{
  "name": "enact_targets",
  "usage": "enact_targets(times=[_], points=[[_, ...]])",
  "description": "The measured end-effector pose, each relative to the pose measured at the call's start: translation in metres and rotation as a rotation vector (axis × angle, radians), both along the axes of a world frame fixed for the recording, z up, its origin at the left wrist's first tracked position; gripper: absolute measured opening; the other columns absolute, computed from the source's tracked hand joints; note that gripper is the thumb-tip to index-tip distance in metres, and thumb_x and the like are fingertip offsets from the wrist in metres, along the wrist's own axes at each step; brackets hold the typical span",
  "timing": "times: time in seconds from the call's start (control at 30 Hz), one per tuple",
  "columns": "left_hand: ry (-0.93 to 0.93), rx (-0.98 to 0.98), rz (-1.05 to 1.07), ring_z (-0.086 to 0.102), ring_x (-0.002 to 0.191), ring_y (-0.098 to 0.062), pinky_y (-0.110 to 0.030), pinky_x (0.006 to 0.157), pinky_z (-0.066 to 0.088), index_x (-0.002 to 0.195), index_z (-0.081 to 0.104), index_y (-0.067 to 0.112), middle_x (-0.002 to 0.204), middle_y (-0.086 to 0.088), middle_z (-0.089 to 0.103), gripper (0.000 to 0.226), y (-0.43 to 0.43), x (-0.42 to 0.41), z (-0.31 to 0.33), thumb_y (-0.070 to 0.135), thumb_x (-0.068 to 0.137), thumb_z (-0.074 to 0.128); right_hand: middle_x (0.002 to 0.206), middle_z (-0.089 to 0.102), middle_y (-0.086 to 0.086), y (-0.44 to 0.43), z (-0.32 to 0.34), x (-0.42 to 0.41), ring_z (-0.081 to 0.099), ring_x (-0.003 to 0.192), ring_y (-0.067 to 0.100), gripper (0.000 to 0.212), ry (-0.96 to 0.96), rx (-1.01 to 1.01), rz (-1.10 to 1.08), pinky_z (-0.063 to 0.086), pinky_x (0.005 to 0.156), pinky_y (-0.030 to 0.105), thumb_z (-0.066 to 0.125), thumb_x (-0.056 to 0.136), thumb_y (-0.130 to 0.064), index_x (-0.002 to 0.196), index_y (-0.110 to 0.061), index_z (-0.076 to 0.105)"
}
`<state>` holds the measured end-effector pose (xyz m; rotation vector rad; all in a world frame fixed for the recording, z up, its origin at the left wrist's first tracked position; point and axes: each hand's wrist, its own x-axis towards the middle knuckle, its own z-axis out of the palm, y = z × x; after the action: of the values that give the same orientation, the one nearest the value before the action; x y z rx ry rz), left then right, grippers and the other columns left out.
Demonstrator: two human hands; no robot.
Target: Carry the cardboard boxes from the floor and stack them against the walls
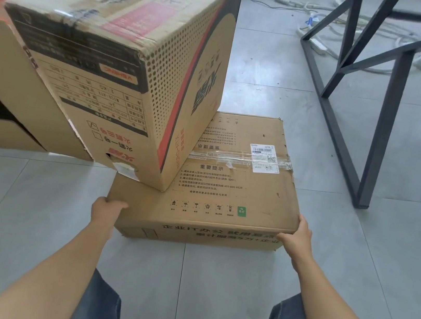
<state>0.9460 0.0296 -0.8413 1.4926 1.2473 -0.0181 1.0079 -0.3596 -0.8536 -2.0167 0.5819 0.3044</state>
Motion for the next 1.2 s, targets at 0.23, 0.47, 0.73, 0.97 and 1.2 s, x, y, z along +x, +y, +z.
enact_targets(times=[0.23, 0.47, 0.73, 0.97, 1.2], points=[[-0.257, 0.041, -0.017, 0.041, 0.128, -0.029, -0.035, 0.097, 0.038, 0.149, 0.019, 0.020, 0.146, -0.011, 0.036, 0.078, 0.002, -0.011, 0.041, 0.006, 0.086, 0.062, 0.133, 0.039, 0.013, -0.009, 0.045, -0.005, 0.040, 0.123, 0.031, 0.083, -0.146, -0.090, 0.055, 0.042, 0.099, 0.048, 0.066, 0.071, 0.000, 0.143, -0.019, 0.029], [-0.507, 0.147, -0.071, 0.046, 0.117, -0.023, -0.036, 0.102, 0.039, 0.149, 0.020, 0.023, 0.114, -0.007, 0.048, 0.080, -0.001, -0.011, 0.120, 0.005, 0.085, 0.064, 0.126, 0.046, 0.007, -0.021, 0.142, 0.022, 0.048, 0.115, 0.026, 0.080, -0.398, -0.061, 0.107, 0.043, 0.099, 0.047, 0.066, 0.077, -0.003, 0.143, -0.028, 0.029], [-0.589, 0.152, -0.114, 0.055, 0.102, -0.012, -0.020, 0.086, 0.044, 0.150, 0.017, 0.020, 0.121, -0.009, 0.051, 0.084, 0.011, 0.000, 0.171, -0.006, 0.084, 0.061, 0.114, 0.044, 0.004, -0.011, 0.180, 0.033, 0.047, 0.111, 0.025, 0.066, -0.481, -0.045, 0.103, 0.045, 0.099, 0.042, 0.065, 0.084, -0.010, 0.140, -0.027, 0.035], [-0.260, 0.448, -0.163, 0.052, 0.106, -0.029, -0.040, 0.090, 0.043, 0.135, 0.042, 0.006, 0.125, -0.015, 0.054, 0.050, 0.026, 0.021, 0.158, 0.025, 0.092, 0.058, 0.137, 0.041, 0.017, 0.018, 0.176, 0.086, 0.039, 0.127, 0.032, 0.065, -0.326, -0.244, 0.009, 0.036, 0.104, 0.044, 0.063, 0.085, -0.038, 0.139, -0.012, 0.037], [0.039, 0.476, -0.108, 0.043, 0.122, -0.040, -0.048, 0.096, 0.037, 0.127, 0.043, 0.003, 0.132, -0.023, 0.046, 0.059, 0.009, 0.028, 0.163, 0.051, 0.093, 0.044, 0.128, 0.052, 0.015, 0.024, 0.176, 0.105, 0.048, 0.119, 0.032, 0.064, -0.142, -0.198, -0.116, 0.042, 0.100, 0.046, 0.065, 0.079, -0.050, 0.121, -0.005, 0.047]])
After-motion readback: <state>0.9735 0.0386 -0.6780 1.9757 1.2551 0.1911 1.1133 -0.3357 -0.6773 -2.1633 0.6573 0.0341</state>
